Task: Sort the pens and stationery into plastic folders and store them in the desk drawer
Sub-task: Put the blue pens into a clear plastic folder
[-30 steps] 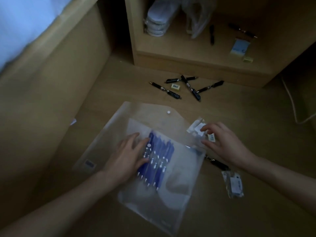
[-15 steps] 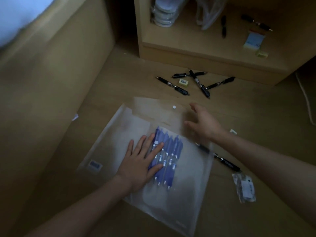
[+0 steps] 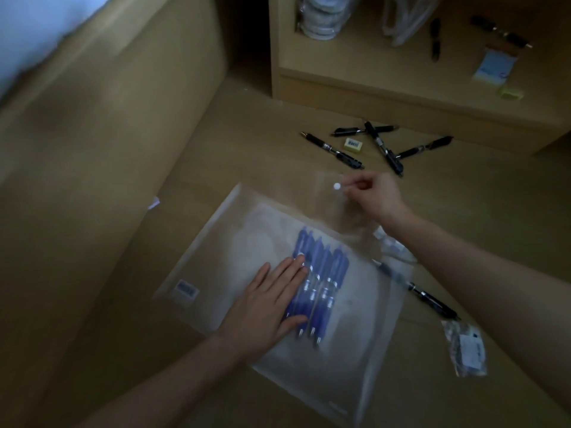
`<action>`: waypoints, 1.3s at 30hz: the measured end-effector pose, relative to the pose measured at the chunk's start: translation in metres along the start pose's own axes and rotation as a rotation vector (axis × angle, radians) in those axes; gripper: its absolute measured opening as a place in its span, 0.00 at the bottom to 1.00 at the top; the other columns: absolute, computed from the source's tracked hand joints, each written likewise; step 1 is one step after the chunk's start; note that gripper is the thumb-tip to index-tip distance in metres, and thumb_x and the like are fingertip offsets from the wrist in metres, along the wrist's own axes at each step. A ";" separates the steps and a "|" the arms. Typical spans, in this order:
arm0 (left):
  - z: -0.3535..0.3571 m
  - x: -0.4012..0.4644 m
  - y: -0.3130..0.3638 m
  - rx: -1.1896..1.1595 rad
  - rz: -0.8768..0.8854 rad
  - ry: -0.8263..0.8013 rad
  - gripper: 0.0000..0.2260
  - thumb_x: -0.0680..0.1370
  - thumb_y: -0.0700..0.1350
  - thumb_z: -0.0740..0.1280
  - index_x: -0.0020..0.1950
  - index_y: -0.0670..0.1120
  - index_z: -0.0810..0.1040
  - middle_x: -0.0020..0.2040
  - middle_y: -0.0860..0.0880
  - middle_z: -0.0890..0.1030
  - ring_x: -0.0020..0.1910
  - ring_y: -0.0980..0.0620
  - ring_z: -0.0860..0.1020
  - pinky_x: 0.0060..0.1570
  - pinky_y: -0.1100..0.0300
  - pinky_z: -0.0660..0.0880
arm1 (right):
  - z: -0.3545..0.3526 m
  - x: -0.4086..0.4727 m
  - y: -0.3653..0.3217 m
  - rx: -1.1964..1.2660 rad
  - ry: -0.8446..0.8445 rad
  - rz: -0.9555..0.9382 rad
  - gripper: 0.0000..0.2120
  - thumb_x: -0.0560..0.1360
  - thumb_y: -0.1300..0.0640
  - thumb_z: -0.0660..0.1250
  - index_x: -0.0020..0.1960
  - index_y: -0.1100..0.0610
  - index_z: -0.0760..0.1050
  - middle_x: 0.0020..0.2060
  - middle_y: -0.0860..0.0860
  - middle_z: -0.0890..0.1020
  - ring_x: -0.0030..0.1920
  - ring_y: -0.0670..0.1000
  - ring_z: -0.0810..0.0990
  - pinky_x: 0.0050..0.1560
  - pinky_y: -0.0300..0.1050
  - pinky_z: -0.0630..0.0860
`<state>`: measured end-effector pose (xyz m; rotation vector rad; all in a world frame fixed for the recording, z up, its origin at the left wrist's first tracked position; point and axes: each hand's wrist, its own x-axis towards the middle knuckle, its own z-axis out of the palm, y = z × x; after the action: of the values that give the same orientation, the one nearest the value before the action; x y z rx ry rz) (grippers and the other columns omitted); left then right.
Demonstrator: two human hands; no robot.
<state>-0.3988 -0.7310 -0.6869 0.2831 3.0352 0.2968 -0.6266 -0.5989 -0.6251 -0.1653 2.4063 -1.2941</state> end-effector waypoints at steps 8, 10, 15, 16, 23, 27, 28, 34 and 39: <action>-0.004 0.002 0.000 0.014 0.020 0.056 0.29 0.80 0.60 0.50 0.73 0.42 0.64 0.73 0.44 0.66 0.71 0.49 0.61 0.69 0.54 0.55 | -0.012 -0.039 -0.009 -0.120 -0.212 -0.203 0.08 0.75 0.61 0.68 0.53 0.57 0.81 0.47 0.49 0.81 0.48 0.44 0.78 0.48 0.28 0.70; -0.004 0.002 0.000 0.020 0.007 0.049 0.30 0.81 0.61 0.46 0.73 0.43 0.66 0.72 0.44 0.68 0.71 0.49 0.61 0.69 0.53 0.56 | -0.010 -0.048 -0.009 -0.192 -0.244 -0.267 0.08 0.75 0.61 0.68 0.53 0.57 0.82 0.46 0.48 0.81 0.45 0.42 0.76 0.46 0.28 0.69; -0.004 0.000 -0.001 0.047 -0.015 0.038 0.30 0.81 0.62 0.43 0.73 0.44 0.65 0.72 0.46 0.68 0.71 0.50 0.61 0.69 0.53 0.55 | 0.002 -0.070 -0.004 -0.385 -0.274 -0.388 0.10 0.76 0.60 0.66 0.56 0.56 0.81 0.49 0.49 0.79 0.46 0.45 0.76 0.44 0.31 0.68; -0.004 0.000 0.000 0.057 -0.014 0.043 0.30 0.81 0.62 0.43 0.73 0.44 0.65 0.72 0.46 0.68 0.71 0.49 0.62 0.69 0.53 0.55 | 0.005 -0.073 -0.002 -0.420 -0.272 -0.420 0.11 0.76 0.60 0.66 0.57 0.55 0.80 0.50 0.50 0.80 0.47 0.46 0.76 0.45 0.32 0.68; -0.006 -0.003 -0.001 0.092 0.000 0.067 0.29 0.78 0.59 0.52 0.72 0.43 0.69 0.71 0.46 0.70 0.69 0.47 0.69 0.66 0.52 0.58 | 0.027 -0.087 0.020 -0.644 -0.335 -0.627 0.13 0.76 0.62 0.64 0.60 0.59 0.79 0.53 0.57 0.79 0.55 0.57 0.77 0.56 0.43 0.69; -0.006 -0.002 -0.001 0.099 0.007 0.057 0.29 0.77 0.59 0.52 0.71 0.43 0.69 0.71 0.45 0.70 0.69 0.47 0.70 0.66 0.52 0.59 | 0.030 -0.090 0.025 -0.640 -0.302 -0.686 0.12 0.72 0.61 0.63 0.52 0.61 0.82 0.43 0.58 0.81 0.44 0.60 0.81 0.47 0.50 0.77; -0.006 -0.001 -0.001 0.101 0.010 0.057 0.29 0.77 0.59 0.52 0.71 0.43 0.69 0.70 0.44 0.71 0.68 0.46 0.71 0.67 0.52 0.59 | 0.031 -0.091 0.025 -0.636 -0.307 -0.690 0.12 0.71 0.62 0.63 0.50 0.62 0.82 0.41 0.57 0.81 0.42 0.60 0.81 0.46 0.50 0.78; -0.003 -0.003 -0.004 0.089 -0.024 0.092 0.28 0.78 0.62 0.51 0.73 0.48 0.64 0.67 0.39 0.72 0.69 0.42 0.65 0.68 0.50 0.57 | 0.033 -0.094 0.034 -0.662 -0.298 -0.702 0.14 0.69 0.63 0.67 0.54 0.63 0.80 0.44 0.58 0.80 0.44 0.62 0.79 0.47 0.53 0.77; -0.004 -0.003 -0.006 0.072 -0.034 0.078 0.28 0.80 0.62 0.42 0.73 0.49 0.62 0.68 0.41 0.72 0.69 0.44 0.63 0.67 0.49 0.57 | 0.039 -0.094 0.038 -0.712 -0.246 -0.716 0.14 0.69 0.63 0.67 0.54 0.64 0.79 0.41 0.59 0.78 0.41 0.62 0.78 0.45 0.51 0.76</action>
<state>-0.3969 -0.7384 -0.6840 0.2295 3.1284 0.2010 -0.5223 -0.5810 -0.6478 -1.3873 2.5504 -0.5062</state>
